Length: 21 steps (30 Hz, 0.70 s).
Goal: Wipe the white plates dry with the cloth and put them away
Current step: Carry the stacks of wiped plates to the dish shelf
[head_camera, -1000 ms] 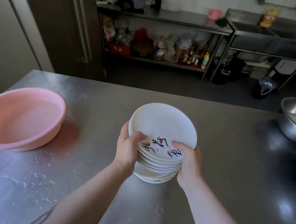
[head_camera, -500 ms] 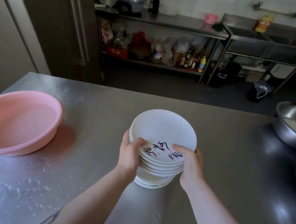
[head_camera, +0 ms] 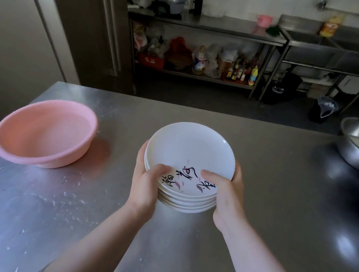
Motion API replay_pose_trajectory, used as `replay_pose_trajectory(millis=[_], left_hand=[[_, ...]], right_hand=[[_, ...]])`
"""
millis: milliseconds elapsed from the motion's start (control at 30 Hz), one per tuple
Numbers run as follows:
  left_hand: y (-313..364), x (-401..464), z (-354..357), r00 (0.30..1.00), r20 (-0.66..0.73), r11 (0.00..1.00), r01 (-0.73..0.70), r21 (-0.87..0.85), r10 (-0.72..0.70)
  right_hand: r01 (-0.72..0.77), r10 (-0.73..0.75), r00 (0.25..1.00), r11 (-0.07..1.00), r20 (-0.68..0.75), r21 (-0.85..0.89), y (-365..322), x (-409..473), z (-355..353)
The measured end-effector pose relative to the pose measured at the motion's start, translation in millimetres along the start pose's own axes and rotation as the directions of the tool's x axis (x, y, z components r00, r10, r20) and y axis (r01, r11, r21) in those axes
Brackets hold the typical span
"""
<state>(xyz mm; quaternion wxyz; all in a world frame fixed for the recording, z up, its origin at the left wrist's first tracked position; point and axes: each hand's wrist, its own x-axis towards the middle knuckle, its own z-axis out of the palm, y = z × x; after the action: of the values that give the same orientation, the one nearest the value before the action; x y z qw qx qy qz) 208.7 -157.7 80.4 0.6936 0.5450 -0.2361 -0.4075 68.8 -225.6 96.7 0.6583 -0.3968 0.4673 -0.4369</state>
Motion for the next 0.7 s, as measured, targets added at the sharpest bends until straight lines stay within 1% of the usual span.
replay_pose_trajectory(millis=[100,233,300,400,467,567,700], left_hand=[[-5.9,-23.7,-16.6,0.999,-0.046,1.000,-0.005,0.012,0.006],[-18.6,-53.6,-34.0,0.995,-0.092,1.000,0.021,-0.006,-0.021],[-25.9,-71.9,-38.3,0.992,-0.124,0.999,0.035,0.000,-0.035],[-33.6,-102.4,-41.1,0.975,-0.218,0.999,0.035,-0.018,-0.038],[-40.4,-121.6,-41.2,0.963,-0.269,1.000,0.019,-0.017,-0.023],[-47.5,-149.1,-42.0,0.945,-0.328,1.000,-0.019,-0.016,0.013],[-51.8,-185.9,-45.5,0.924,-0.380,0.998,-0.048,-0.039,0.030]], right_hand=[[-0.021,0.021,1.000,1.000,0.002,-0.010,15.0,-23.6,0.6],[-0.042,0.043,0.999,0.999,0.019,-0.025,38.9,-47.2,-3.8],[-0.064,0.066,0.996,0.997,0.055,-0.033,49.6,-56.4,-9.9],[-0.099,0.106,0.987,0.993,0.122,-0.062,58.7,-71.4,-20.3],[-0.086,0.101,0.981,0.992,0.164,-0.097,62.6,-82.1,-28.5],[-0.076,0.097,0.969,0.992,0.228,-0.101,66.0,-97.7,-37.7],[-0.082,0.109,0.958,0.990,0.265,-0.114,72.4,-125.6,-49.3]])
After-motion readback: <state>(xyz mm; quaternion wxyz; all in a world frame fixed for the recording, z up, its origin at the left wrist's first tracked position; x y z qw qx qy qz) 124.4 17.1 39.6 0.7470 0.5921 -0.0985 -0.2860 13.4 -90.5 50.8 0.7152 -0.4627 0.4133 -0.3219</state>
